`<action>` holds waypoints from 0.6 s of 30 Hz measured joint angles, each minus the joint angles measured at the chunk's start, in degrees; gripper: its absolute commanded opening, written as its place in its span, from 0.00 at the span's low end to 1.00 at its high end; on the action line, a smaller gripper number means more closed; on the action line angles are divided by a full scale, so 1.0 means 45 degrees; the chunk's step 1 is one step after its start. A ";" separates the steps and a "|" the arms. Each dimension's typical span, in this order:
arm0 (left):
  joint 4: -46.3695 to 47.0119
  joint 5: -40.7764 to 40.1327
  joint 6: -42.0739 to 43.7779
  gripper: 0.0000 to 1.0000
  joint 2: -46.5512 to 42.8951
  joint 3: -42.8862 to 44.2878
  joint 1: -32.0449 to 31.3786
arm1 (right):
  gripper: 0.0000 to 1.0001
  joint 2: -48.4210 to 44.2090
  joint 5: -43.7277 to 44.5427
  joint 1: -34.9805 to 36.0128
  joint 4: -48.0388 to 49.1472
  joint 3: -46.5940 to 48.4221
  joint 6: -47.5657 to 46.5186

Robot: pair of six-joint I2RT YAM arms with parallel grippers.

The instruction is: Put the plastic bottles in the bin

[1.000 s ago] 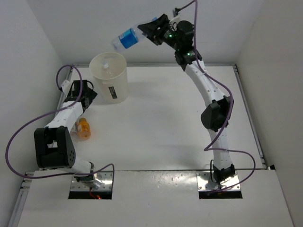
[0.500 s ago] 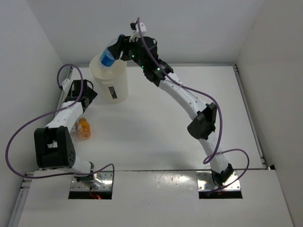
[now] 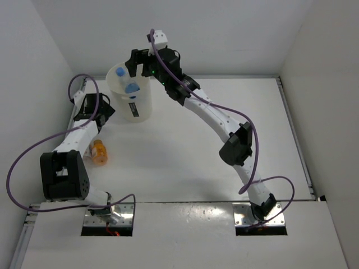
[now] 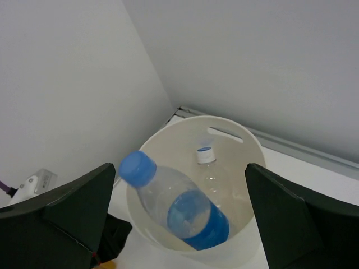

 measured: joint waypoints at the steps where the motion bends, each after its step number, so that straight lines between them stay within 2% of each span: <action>1: 0.0010 -0.0005 0.0039 0.99 -0.0010 0.0034 0.0000 | 1.00 0.0000 0.0039 -0.0015 0.0000 0.0000 -0.0005; 6: -0.0083 -0.0180 0.0083 0.99 -0.0073 0.0607 0.0000 | 1.00 -0.0262 0.0413 -0.0170 -0.0102 -0.0185 0.0005; 8: -0.0262 -0.0461 0.0044 0.99 -0.0073 0.1258 0.0000 | 1.00 -0.0865 0.0529 -0.0267 -0.0325 -0.0894 0.0068; 11: -0.0602 -0.0806 0.0029 0.99 -0.0073 0.2370 0.0000 | 1.00 -0.2225 0.0704 -0.0369 -0.0549 -0.2584 0.0345; 15: -0.1039 -0.1452 -0.0306 0.99 -0.0126 0.4012 0.0000 | 1.00 -0.4527 0.0850 -0.0471 -0.0301 -0.5955 0.1001; 18: -0.1467 -0.1787 -0.0651 0.99 -0.0418 0.4027 0.0000 | 1.00 -0.5416 0.0865 -0.0466 -0.0291 -0.7514 0.1569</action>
